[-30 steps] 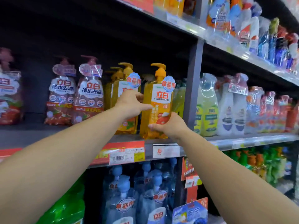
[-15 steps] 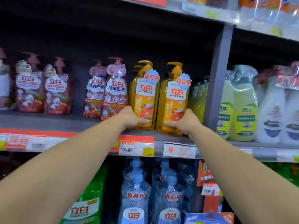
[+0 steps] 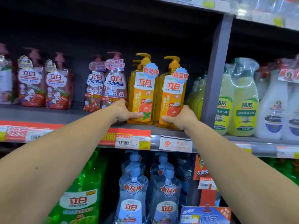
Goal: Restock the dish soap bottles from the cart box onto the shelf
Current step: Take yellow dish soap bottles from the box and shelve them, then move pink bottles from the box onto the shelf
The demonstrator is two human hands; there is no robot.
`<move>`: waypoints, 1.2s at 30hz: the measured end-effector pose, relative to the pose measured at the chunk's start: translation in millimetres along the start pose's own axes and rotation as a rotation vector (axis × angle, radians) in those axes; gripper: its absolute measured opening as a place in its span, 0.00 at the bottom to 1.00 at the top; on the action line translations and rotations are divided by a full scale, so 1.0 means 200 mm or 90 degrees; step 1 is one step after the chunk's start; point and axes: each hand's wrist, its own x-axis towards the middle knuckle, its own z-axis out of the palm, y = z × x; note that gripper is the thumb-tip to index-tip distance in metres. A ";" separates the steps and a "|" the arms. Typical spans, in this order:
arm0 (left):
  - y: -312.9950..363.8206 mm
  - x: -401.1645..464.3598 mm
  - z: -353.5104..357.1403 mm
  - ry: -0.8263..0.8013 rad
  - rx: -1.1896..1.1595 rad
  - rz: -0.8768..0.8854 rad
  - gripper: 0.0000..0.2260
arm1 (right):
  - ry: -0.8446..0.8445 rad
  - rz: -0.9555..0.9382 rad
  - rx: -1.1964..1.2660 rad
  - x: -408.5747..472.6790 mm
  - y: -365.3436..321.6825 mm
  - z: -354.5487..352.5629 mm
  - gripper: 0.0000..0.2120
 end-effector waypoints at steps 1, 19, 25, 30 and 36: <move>0.00 -0.01 -0.01 -0.003 0.001 0.006 0.43 | -0.002 -0.001 -0.003 0.00 0.00 0.00 0.41; -0.06 -0.18 -0.18 0.184 0.118 0.154 0.30 | 0.284 -0.265 -0.046 -0.22 -0.22 0.15 0.35; -0.49 -0.44 -0.63 0.296 0.324 0.103 0.27 | 0.127 -0.482 -0.160 -0.52 -0.70 0.73 0.26; -1.11 -0.93 -1.30 0.379 0.436 -0.044 0.26 | -0.025 -0.583 -0.102 -0.96 -1.28 1.44 0.26; -1.89 -1.76 -2.14 0.413 0.547 -0.329 0.31 | -0.260 -0.679 -0.042 -1.84 -2.05 2.34 0.20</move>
